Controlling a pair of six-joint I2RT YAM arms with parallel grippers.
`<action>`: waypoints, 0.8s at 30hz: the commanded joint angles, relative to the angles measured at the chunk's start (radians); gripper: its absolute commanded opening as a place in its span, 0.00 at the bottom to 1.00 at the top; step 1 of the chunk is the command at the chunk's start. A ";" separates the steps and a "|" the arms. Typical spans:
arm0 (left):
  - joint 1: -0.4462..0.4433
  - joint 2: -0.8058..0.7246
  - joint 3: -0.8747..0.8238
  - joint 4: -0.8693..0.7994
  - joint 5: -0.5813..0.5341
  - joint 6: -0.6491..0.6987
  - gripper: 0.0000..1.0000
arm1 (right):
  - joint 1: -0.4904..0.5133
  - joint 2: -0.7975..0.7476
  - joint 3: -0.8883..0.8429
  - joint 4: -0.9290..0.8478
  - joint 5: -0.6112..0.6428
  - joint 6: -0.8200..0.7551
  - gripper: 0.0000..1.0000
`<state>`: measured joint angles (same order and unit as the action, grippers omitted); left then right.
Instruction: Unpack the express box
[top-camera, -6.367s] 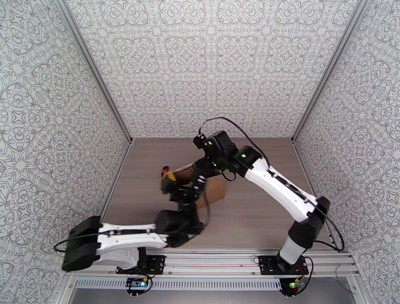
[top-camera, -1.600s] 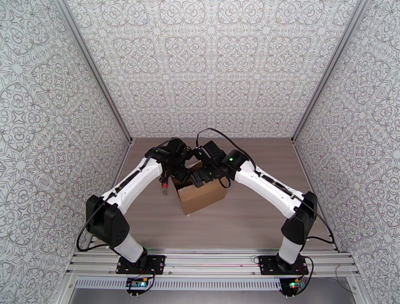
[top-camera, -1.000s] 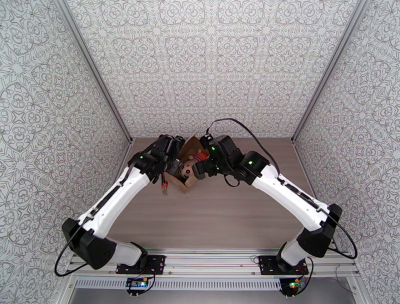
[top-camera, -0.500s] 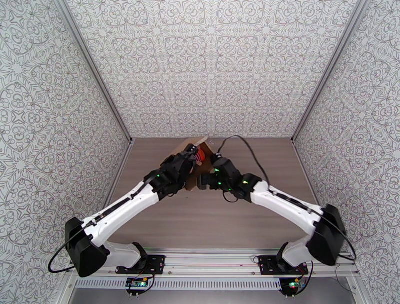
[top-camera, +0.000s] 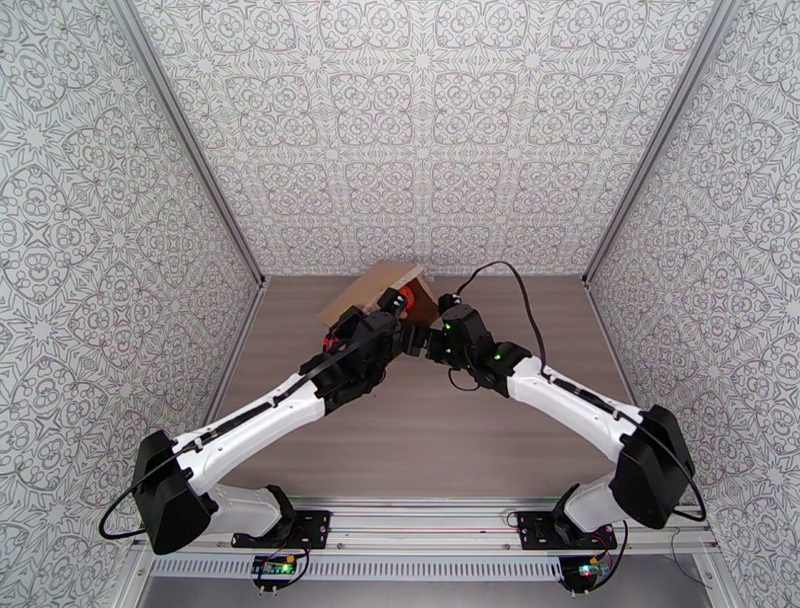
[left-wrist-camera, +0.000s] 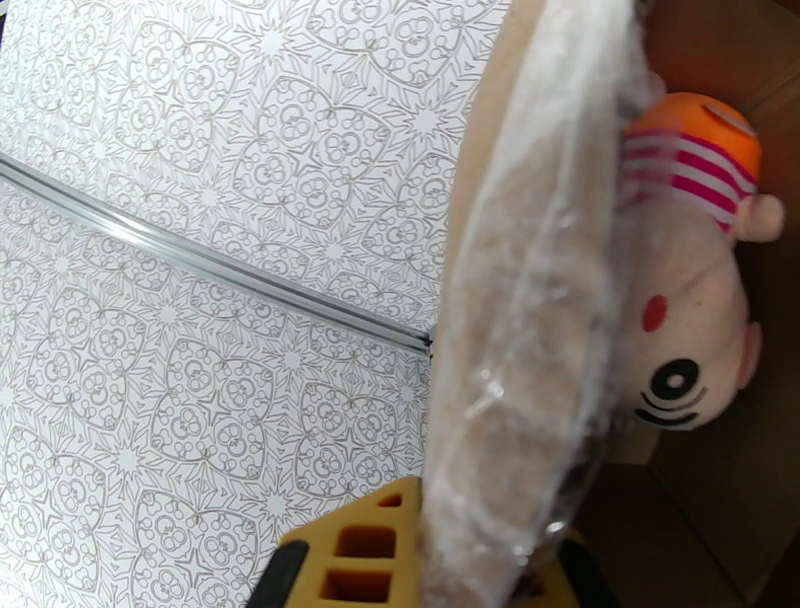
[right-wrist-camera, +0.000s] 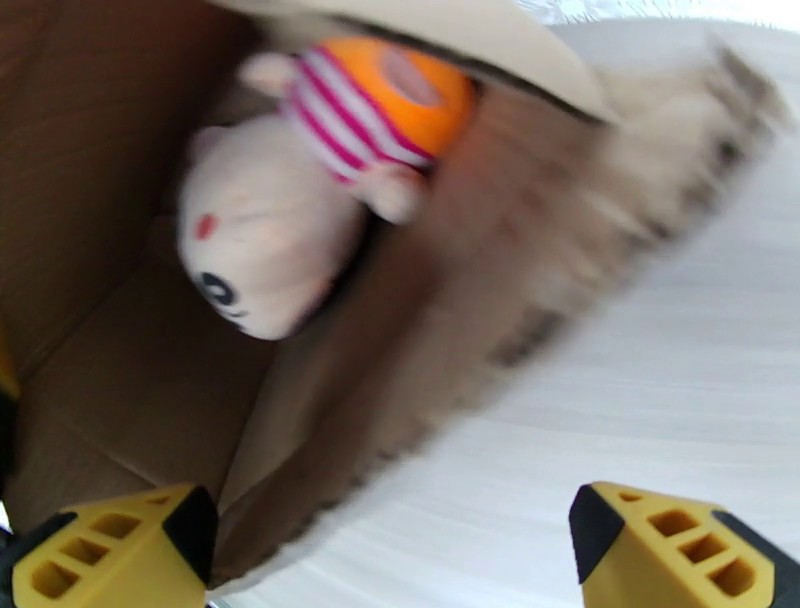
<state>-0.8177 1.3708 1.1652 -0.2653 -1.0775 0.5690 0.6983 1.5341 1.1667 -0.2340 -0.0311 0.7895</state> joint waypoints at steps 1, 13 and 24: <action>-0.025 -0.004 -0.007 0.183 -0.063 0.099 0.00 | -0.032 0.081 -0.039 0.129 -0.092 0.082 0.87; -0.162 0.011 -0.016 0.416 -0.151 0.343 0.00 | -0.060 0.295 -0.076 0.585 -0.216 0.186 0.22; -0.308 0.002 -0.085 0.627 -0.228 0.519 0.00 | -0.100 0.399 -0.128 1.082 -0.164 0.135 0.15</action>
<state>-1.0794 1.4010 1.0874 0.1890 -1.2850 1.0332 0.6266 1.8919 1.0164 0.7803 -0.2707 0.9684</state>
